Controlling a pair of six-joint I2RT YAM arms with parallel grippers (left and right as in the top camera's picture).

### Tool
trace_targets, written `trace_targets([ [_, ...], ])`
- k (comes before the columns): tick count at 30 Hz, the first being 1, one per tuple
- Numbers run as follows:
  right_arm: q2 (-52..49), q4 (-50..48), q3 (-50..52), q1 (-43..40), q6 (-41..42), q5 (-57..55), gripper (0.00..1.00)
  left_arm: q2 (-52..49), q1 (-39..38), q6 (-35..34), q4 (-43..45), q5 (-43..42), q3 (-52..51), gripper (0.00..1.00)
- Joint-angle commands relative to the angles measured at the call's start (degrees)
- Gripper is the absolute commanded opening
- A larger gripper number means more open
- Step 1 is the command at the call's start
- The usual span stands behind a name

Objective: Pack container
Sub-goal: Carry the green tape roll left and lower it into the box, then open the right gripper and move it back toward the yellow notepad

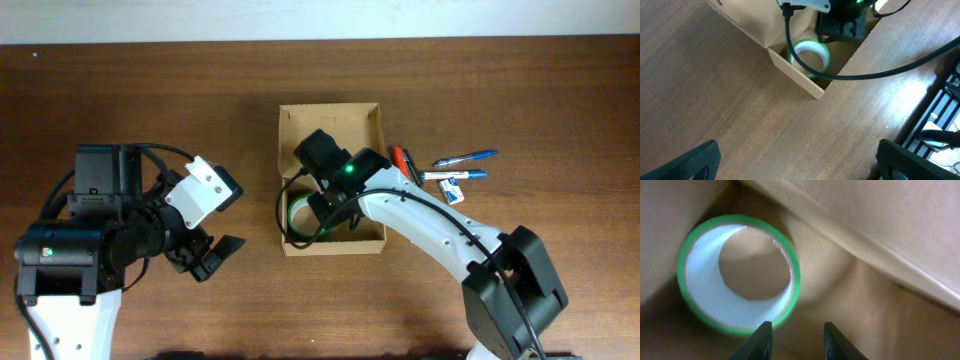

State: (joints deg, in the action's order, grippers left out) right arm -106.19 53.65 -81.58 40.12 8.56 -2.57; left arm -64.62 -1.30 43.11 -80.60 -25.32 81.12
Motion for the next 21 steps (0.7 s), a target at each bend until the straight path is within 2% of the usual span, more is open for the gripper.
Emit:
trace_targets([
  [1, 2.54, 2.84, -6.29, -0.17, -0.15, -1.20, 0.38, 0.07, 0.35, 1.18, -0.02, -1.27, 1.16, 1.00],
  [8, 8.48, 10.12, -12.92, -4.59, -0.15, -1.14, 0.49, 0.07, 0.35, 1.18, -0.02, -1.27, 1.16, 1.00],
  [17, 15.32, 16.74, -12.33, -17.97, -0.11, -1.11, 0.58, 0.07, 0.35, 1.18, -0.02, -1.27, 1.16, 1.00],
  [21, 15.41, 18.62, -10.05, -23.87, -0.09, -0.61, 0.66, 0.07, 0.35, 1.18, -0.02, -1.27, 1.16, 1.00],
])
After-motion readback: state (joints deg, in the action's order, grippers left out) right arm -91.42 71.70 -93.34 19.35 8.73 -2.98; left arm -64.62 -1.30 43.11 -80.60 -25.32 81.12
